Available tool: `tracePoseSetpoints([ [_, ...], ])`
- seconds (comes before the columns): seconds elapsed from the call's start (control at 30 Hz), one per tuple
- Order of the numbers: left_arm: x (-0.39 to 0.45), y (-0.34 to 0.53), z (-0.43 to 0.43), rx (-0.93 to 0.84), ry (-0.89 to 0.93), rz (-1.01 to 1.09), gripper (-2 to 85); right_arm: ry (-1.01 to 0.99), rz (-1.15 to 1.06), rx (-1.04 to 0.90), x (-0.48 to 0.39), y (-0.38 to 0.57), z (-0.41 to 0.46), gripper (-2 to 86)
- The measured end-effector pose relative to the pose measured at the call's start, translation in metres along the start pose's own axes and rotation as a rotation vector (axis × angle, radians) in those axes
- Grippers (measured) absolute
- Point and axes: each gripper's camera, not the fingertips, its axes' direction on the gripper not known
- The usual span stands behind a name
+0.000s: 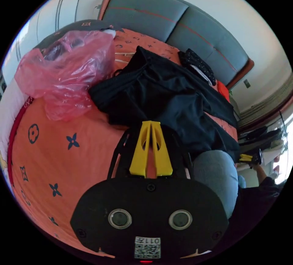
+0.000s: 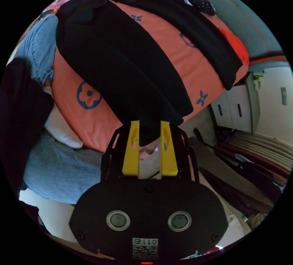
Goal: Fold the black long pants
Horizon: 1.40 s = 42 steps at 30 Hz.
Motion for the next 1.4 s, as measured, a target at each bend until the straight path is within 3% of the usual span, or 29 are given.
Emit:
tracePoseSetpoints([
  [0.07, 0.038, 0.006, -0.012, 0.039, 0.021, 0.138, 0.4, 0.000, 0.004, 0.023, 0.001, 0.003, 0.001, 9.2],
  [0.17, 0.136, 0.010, -0.028, 0.043, 0.222, 0.468, 0.3, 0.009, 0.031, 0.053, 0.005, 0.005, 0.001, 8.9],
  [0.23, 0.239, 0.016, -0.023, -0.040, 0.434, 0.724, 0.2, 0.000, 0.045, 0.055, 0.009, 0.004, 0.006, 8.8],
  [0.33, 0.375, 0.044, 0.031, -0.199, 0.555, 0.963, 0.1, -0.047, 0.062, 0.050, 0.018, 0.001, 0.011, 8.6],
  [0.47, 0.508, 0.097, 0.120, -0.272, 0.533, 1.153, 0.1, -0.157, 0.116, 0.078, 0.039, 0.007, 0.007, 8.5],
  [0.53, 0.567, 0.127, 0.190, -0.446, 0.462, 1.182, 0.1, -0.173, 0.153, 0.129, 0.047, 0.017, 0.001, 8.6],
  [0.67, 0.595, 0.143, 0.251, -0.472, 0.231, 1.155, 0.1, -0.112, 0.156, 0.160, 0.048, 0.038, -0.010, 8.1],
  [0.73, 0.596, 0.135, 0.271, -0.515, 0.288, 1.053, 0.1, -0.051, 0.132, 0.201, 0.044, 0.056, -0.022, 7.6],
  [0.93, 0.609, 0.139, 0.300, -0.553, 0.347, 1.021, 0.1, -0.067, -0.087, 0.310, 0.007, 0.060, -0.040, 8.1],
  [1.1, 0.613, 0.137, 0.313, -0.588, 0.398, 0.986, -0.1, -0.013, -0.260, 0.268, -0.032, 0.024, -0.019, 8.9],
  [1.23, 0.614, 0.134, 0.324, -0.624, 0.425, 0.963, -0.1, 0.205, -0.362, 0.174, -0.064, -0.001, 0.013, 7.3],
  [1.4, 0.604, 0.122, 0.302, -0.530, 0.447, 0.974, 0.2, 0.233, -0.337, 0.204, -0.069, -0.005, 0.018, 4.5],
])
